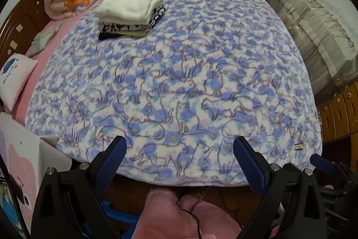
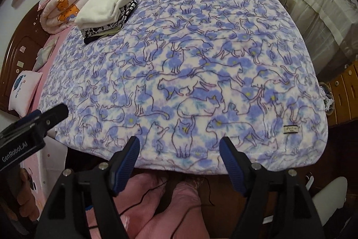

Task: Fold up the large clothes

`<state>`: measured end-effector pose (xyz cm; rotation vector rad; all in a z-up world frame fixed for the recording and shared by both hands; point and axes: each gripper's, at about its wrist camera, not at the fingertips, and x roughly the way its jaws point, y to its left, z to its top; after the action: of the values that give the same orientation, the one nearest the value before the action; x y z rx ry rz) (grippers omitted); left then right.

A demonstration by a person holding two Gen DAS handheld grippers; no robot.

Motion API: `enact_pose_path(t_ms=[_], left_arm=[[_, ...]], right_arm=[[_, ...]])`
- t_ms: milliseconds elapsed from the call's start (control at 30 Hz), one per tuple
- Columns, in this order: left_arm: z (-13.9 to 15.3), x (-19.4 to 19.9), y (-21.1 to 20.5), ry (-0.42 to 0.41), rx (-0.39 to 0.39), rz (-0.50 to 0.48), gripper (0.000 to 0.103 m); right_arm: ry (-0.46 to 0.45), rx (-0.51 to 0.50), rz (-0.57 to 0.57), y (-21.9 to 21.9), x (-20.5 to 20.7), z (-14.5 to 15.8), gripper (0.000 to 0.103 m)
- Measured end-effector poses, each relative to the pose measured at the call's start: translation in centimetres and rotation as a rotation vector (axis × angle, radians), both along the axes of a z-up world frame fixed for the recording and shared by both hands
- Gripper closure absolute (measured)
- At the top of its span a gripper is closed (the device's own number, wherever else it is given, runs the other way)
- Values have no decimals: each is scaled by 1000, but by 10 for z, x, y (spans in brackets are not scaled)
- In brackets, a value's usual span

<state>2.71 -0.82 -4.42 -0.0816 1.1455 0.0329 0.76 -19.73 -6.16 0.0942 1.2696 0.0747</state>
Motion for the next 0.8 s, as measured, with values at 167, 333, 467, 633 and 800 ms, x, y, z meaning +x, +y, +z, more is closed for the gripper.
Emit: enact_pose_path(t_ms=[167,333,467,633,800], left_arm=[[17,-3,-12,-20,23,-9,7],[26,-2,-8,-46,24,36,2],[30,-5,-12,-79,28,31,1],[27,-6,-20,-75,25,5,1],[25,-8,-22,-73,20,4,1]], right_arm=[[-103,-53,-33,-7,-6,35,12],[-164,-83,-39,-8,-6,50,9],[-170,-90,-10,-4,-4,50,2],[-160,-104,19,2,-4,47,0],[-124,-100,3,1,-4,40,0]])
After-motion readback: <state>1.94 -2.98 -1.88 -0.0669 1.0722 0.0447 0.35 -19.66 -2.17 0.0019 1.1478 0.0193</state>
